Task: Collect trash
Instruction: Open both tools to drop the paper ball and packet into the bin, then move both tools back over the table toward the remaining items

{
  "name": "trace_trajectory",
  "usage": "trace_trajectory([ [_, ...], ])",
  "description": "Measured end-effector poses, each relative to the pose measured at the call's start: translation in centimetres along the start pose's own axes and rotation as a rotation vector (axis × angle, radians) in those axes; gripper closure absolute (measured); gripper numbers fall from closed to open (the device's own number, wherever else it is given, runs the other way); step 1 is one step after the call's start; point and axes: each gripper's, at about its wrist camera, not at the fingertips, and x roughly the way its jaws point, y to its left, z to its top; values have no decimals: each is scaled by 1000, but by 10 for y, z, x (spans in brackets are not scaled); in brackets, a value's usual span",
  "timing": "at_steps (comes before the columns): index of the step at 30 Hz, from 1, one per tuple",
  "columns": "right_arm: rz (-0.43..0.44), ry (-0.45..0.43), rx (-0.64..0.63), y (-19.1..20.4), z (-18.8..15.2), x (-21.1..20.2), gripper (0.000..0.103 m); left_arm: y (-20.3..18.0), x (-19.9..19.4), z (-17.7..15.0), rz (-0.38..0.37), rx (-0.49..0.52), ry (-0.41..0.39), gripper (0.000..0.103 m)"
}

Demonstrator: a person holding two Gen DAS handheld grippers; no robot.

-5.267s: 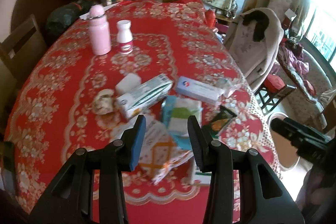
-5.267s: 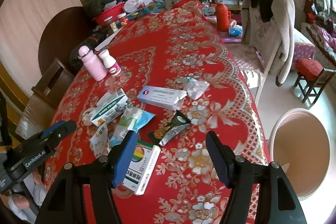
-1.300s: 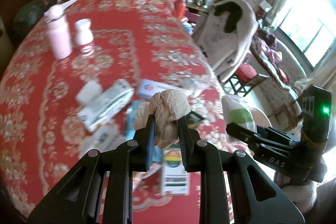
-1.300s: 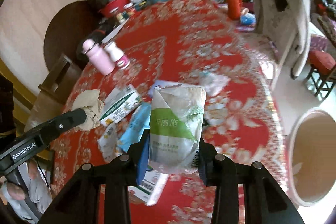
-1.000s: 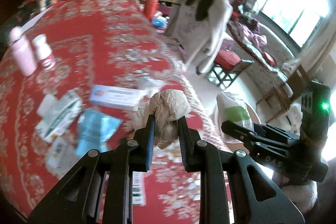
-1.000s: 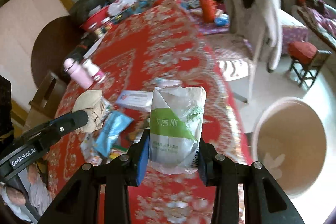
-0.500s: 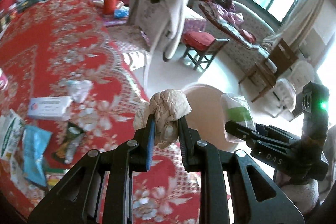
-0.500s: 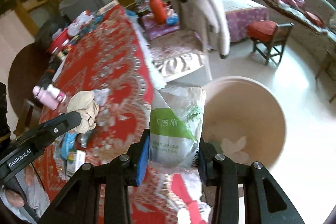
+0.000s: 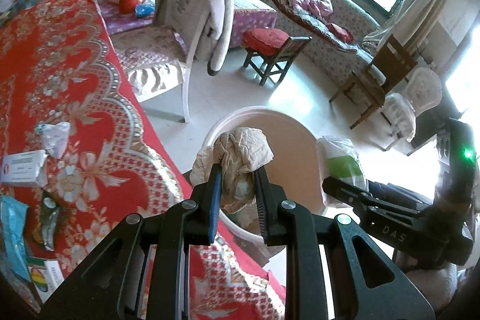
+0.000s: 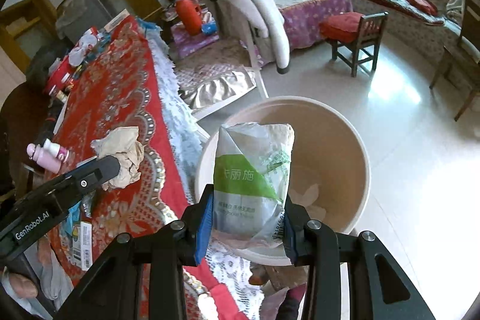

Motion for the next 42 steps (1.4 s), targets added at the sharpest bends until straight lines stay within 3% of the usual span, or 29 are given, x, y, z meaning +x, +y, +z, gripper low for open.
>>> trace_trajectory([
  [17,-18,51,38,-32,3,21,65,-19,47,2,-21,-15,61,84],
  [21,-33,55,48,-37,3,23,57,-20,50,2,-34,-38,62,83],
  [28,-45,64,64,-44,6,24,53,-20,50,4,-82,-64,57,64],
  [34,-39,70,50,-38,7,25,53,-17,43,3,-71,-68,48,62],
  [42,-18,63,8,-13,11,27,52,-4,22,-2,5,-59,1,62],
])
